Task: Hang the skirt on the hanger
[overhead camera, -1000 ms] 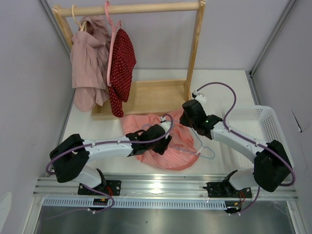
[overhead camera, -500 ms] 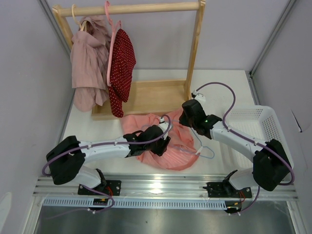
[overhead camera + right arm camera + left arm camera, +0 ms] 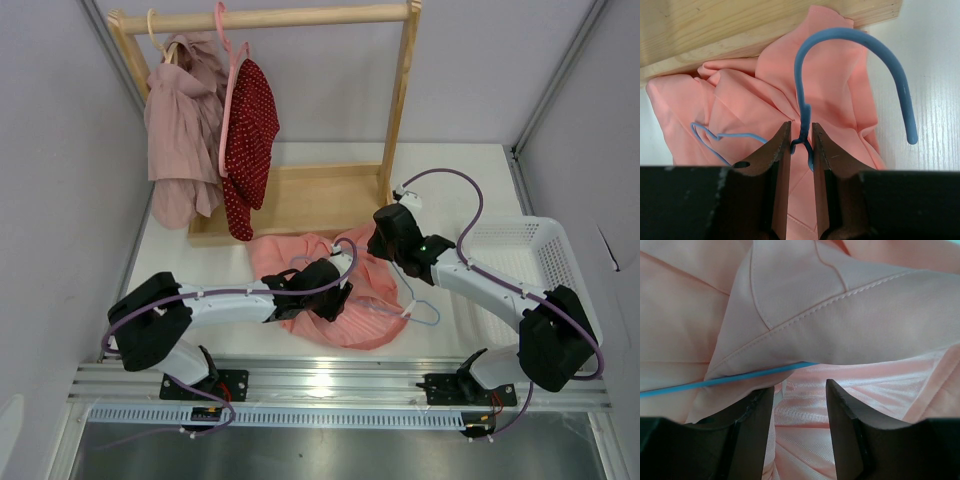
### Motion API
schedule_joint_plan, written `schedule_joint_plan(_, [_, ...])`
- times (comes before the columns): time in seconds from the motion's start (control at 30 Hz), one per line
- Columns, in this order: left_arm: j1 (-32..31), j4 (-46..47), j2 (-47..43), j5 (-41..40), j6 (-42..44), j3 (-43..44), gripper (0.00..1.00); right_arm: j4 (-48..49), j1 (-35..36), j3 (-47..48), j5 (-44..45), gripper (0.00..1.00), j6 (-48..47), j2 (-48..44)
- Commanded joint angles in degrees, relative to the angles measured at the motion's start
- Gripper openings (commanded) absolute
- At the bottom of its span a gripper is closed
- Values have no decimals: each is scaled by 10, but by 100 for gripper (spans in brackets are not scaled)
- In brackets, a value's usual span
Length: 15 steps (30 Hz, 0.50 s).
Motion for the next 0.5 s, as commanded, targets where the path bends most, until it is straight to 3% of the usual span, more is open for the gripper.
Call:
schedule_joint_plan(0.0, [-4, 21, 5, -3, -3, 20, 51, 6, -4, 19, 10, 0, -10, -4])
schedule_joint_plan(0.47, [-2, 17, 27, -56, 11, 19, 50, 8, -7, 19, 6, 0, -11, -5])
